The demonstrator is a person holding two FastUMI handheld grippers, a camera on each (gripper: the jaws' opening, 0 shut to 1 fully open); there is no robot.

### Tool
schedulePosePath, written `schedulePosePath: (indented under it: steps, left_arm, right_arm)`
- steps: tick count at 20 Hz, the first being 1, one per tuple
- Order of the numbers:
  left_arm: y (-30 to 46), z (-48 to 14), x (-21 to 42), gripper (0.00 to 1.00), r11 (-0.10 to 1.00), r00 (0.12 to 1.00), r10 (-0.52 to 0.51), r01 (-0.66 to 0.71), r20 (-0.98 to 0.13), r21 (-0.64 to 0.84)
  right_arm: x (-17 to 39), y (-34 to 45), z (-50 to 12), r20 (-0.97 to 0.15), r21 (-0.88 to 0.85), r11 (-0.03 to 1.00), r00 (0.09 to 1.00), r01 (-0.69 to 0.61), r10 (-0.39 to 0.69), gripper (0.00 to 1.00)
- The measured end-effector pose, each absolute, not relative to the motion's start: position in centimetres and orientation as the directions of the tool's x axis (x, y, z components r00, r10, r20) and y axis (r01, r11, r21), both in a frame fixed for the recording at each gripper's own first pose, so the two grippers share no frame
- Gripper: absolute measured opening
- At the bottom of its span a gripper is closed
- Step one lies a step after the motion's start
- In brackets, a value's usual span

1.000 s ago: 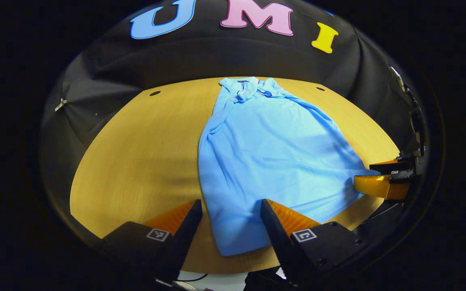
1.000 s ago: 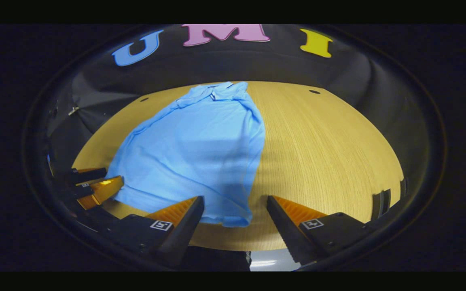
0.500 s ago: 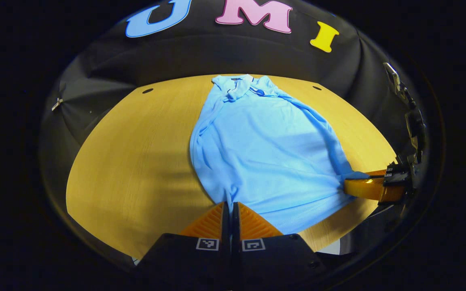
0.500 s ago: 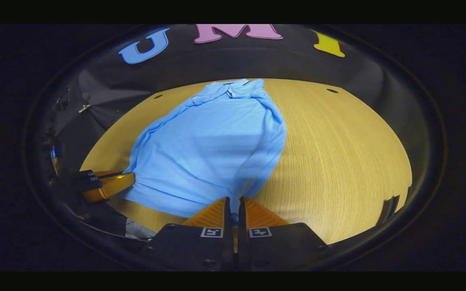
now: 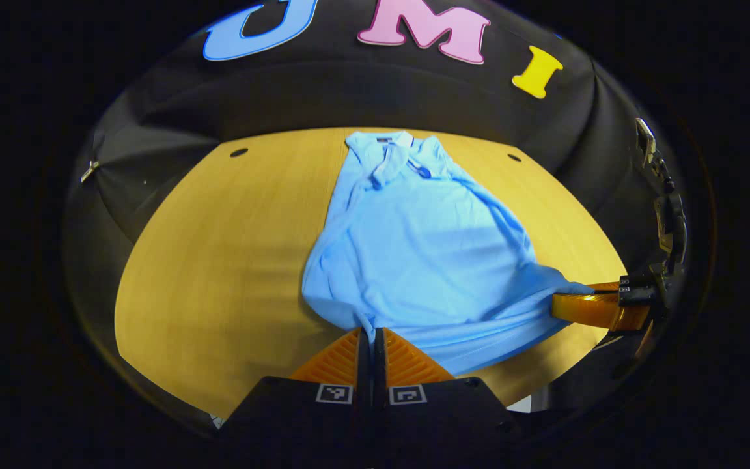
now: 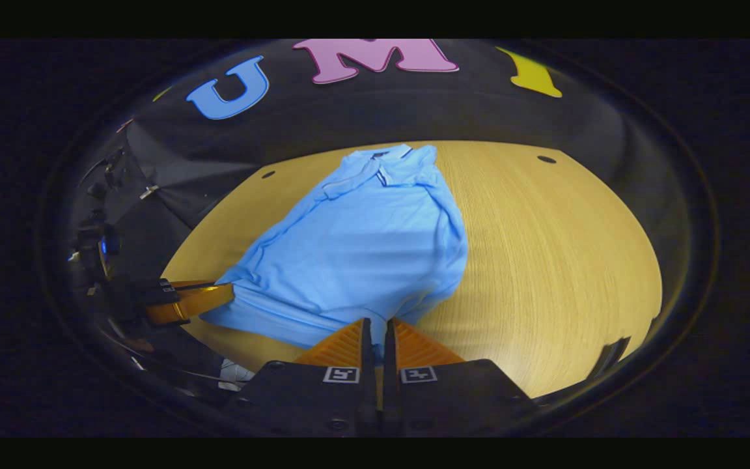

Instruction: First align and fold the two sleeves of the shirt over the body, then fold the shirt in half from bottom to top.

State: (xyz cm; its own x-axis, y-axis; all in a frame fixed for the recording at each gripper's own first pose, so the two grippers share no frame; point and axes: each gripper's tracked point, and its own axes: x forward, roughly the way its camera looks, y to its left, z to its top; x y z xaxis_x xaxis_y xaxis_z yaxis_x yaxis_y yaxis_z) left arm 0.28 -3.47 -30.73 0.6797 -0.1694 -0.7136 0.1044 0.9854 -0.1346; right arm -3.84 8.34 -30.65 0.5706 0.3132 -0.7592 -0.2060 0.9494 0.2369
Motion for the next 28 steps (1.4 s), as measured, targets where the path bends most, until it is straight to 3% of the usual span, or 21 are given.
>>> schedulePosePath:
  steps: [1, 3, 7, 8, 11, 12, 13, 16, 23, 24, 25, 28]
  left_arm:
    - [-3.4, -29.0, 1.7, 0.06, 0.984, 0.703, -0.176, 0.099, -0.689, -0.149]
    - [-3.3, -26.7, 4.5, 0.06, 0.982, 0.729, -0.180, 0.089, -0.660, -0.170]
    - [-3.1, -23.5, 10.9, 0.06, 0.978, 0.771, -0.180, 0.076, -0.610, -0.192]
    - [-2.9, -22.9, 12.5, 0.06, 0.979, 0.783, -0.174, 0.074, -0.598, -0.188]
    - [-2.6, -21.2, 18.0, 0.06, 0.980, 0.811, -0.165, 0.068, -0.561, -0.189]
    - [-2.5, -20.7, 20.0, 0.01, 0.980, 0.821, -0.160, 0.067, -0.548, -0.187]
    - [-2.5, -20.1, 22.2, 0.06, 0.981, 0.832, -0.155, 0.066, -0.532, -0.183]
    - [-1.9, -19.3, 28.1, 0.06, 0.982, 0.856, -0.138, 0.054, -0.498, -0.180]
    - [-1.4, -21.7, 41.0, 0.06, 0.987, 0.878, -0.107, 0.039, -0.467, -0.153]
    - [-1.3, -22.2, 42.5, 0.01, 0.987, 0.880, -0.108, 0.037, -0.462, -0.159]
    - [-1.5, -22.9, 44.0, 0.06, 0.985, 0.882, -0.113, 0.040, -0.457, -0.167]
    - [-1.0, -26.3, 48.0, 0.06, 0.986, 0.881, -0.111, 0.040, -0.460, -0.161]
  right_arm:
    - [-2.3, 8.4, -29.6, -0.746, 0.244, 0.947, 0.584, -0.210, 0.322, 0.02]
    - [1.3, 8.4, -27.5, -0.715, 0.254, 0.943, 0.614, -0.216, 0.333, 0.02]
    - [8.9, 7.9, -24.3, -0.658, 0.256, 0.939, 0.670, -0.229, 0.343, 0.14]
    - [10.8, 7.7, -23.8, -0.644, 0.253, 0.939, 0.684, -0.232, 0.342, 0.02]
    - [16.5, 8.1, -22.5, -0.602, 0.256, 0.937, 0.719, -0.238, 0.347, 0.14]
    - [18.4, 8.2, -22.1, -0.587, 0.247, 0.937, 0.732, -0.245, 0.346, 0.08]
    - [20.2, 8.3, -21.7, -0.570, 0.239, 0.938, 0.746, -0.251, 0.345, 0.08]
    - [25.5, 8.9, -21.5, -0.530, 0.240, 0.937, 0.774, -0.255, 0.346, 0.08]
    - [38.7, 9.5, -22.9, -0.464, 0.212, 0.948, 0.829, -0.238, 0.312, 0.08]
    - [40.2, 9.6, -23.6, -0.462, 0.200, 0.951, 0.833, -0.237, 0.305, 0.08]
    - [41.7, 9.6, -24.4, -0.460, 0.177, 0.956, 0.839, -0.234, 0.291, 0.14]
    - [44.8, 9.4, -27.6, -0.470, 0.143, 0.963, 0.841, -0.227, 0.268, 0.13]
